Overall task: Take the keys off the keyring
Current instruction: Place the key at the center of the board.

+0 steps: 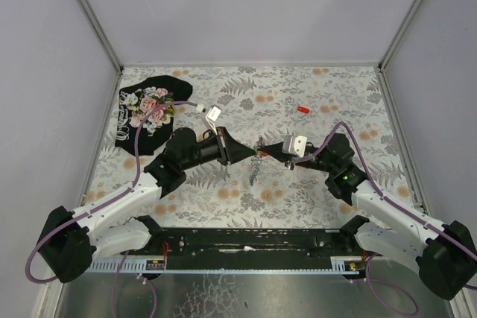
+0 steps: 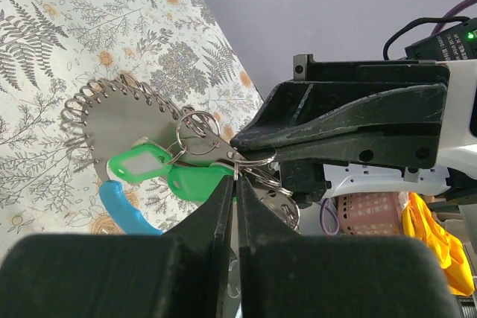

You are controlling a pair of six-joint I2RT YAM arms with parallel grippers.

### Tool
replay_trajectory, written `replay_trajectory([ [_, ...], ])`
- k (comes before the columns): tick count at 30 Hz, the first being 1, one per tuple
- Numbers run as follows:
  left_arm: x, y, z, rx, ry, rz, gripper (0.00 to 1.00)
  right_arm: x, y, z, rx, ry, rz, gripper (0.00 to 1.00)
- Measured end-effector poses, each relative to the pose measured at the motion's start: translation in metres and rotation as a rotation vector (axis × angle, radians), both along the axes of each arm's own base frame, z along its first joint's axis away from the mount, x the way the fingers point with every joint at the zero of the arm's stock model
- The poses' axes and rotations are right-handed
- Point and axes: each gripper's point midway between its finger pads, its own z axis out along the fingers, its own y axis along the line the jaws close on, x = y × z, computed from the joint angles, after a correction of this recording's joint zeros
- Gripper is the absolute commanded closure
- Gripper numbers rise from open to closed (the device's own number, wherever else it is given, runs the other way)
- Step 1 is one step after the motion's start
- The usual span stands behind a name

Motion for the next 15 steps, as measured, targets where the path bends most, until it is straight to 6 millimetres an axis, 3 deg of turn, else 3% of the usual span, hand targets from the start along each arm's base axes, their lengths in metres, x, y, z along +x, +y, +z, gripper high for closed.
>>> replay_trajectory([
  [10,-0.003,-0.003,-0.027,-0.003,0.062,-0.024,1.00,-0.011,0.001,0.024,0.063,-0.070,0.050,1.00],
  [15,-0.004,-0.002,-0.032,-0.002,0.068,-0.023,1.00,-0.010,0.001,0.025,0.069,-0.072,0.041,1.00],
])
